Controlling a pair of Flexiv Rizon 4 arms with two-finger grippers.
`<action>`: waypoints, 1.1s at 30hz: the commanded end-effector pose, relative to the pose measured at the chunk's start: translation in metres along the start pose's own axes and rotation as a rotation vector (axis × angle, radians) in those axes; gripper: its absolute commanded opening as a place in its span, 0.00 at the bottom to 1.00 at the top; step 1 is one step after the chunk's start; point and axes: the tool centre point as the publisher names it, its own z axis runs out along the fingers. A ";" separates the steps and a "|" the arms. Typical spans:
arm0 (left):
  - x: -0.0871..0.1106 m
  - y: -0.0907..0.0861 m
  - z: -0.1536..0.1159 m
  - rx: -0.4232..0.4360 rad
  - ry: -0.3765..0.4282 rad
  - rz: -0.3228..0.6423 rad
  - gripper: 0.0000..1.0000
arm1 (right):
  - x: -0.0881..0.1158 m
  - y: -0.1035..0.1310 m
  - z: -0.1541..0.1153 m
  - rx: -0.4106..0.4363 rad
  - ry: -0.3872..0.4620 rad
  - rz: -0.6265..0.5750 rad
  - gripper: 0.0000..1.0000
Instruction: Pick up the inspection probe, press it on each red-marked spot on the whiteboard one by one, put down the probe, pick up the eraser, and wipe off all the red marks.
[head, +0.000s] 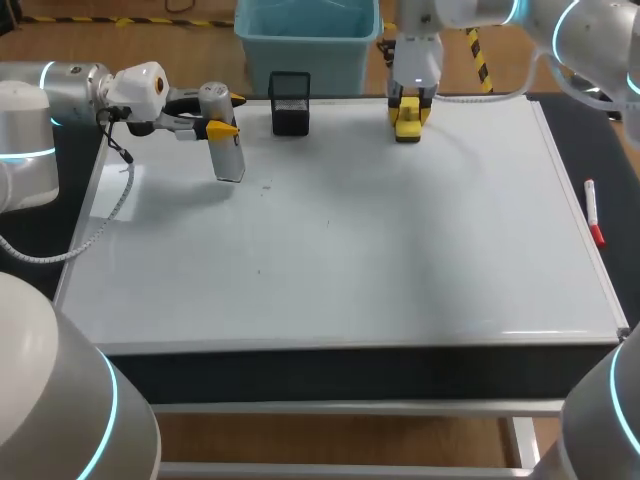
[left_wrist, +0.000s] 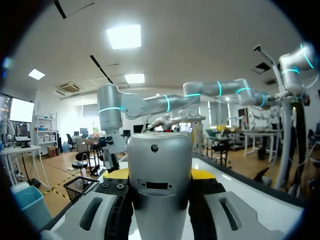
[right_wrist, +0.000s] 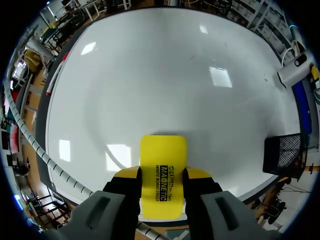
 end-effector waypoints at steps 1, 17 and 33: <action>0.001 -0.001 0.000 -0.001 -0.002 0.001 0.00 | -0.001 -0.009 0.001 -0.043 0.006 -0.005 0.00; 0.001 -0.001 0.000 -0.001 -0.002 0.001 0.00 | 0.020 0.013 -0.019 0.021 -0.020 0.057 1.00; 0.001 -0.001 0.000 -0.001 -0.002 0.001 0.00 | 0.105 0.030 -0.076 0.071 -0.438 0.586 1.00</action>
